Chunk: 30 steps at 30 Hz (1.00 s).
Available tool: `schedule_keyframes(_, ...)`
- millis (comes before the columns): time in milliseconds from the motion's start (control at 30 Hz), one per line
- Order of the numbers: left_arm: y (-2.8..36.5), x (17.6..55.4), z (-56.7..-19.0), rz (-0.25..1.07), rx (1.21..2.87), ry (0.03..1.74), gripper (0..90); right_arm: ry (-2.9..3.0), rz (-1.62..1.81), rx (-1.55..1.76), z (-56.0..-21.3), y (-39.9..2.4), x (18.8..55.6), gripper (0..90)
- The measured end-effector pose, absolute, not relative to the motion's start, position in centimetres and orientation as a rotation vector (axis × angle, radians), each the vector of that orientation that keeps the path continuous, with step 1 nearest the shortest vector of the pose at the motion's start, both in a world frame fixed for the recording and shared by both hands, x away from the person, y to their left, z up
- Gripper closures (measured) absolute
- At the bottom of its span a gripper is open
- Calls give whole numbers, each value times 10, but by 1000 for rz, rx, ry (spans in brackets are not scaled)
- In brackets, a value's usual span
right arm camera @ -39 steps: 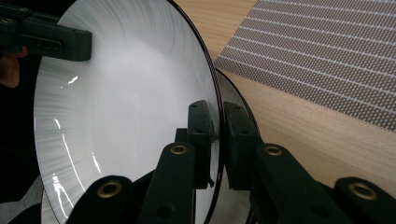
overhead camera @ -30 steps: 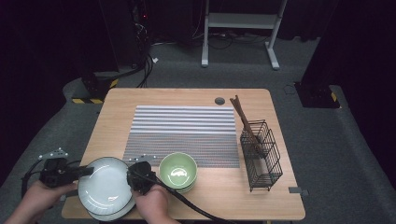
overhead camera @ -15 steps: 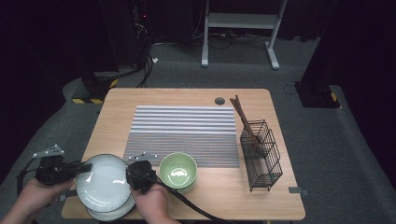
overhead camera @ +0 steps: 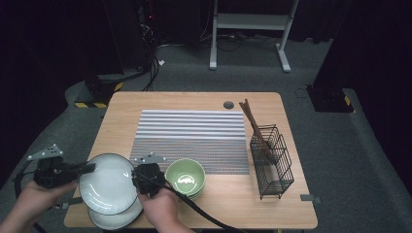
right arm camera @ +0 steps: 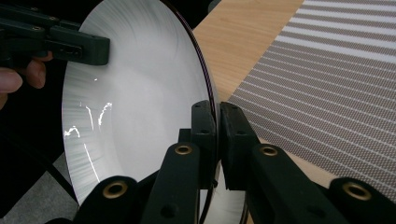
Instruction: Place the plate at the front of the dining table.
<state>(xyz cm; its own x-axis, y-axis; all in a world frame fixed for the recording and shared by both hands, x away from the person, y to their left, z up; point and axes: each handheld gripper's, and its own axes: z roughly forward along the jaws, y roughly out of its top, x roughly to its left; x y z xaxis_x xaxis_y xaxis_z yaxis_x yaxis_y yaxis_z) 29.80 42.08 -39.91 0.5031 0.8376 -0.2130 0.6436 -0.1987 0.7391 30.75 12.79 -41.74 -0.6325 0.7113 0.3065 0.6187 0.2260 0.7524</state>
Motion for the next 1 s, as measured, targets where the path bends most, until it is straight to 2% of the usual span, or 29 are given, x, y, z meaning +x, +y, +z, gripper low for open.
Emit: schedule_keyframes(1000,385,306,-381,422,1815,1152,779,2299,1394,1171,-389,94,322,848)
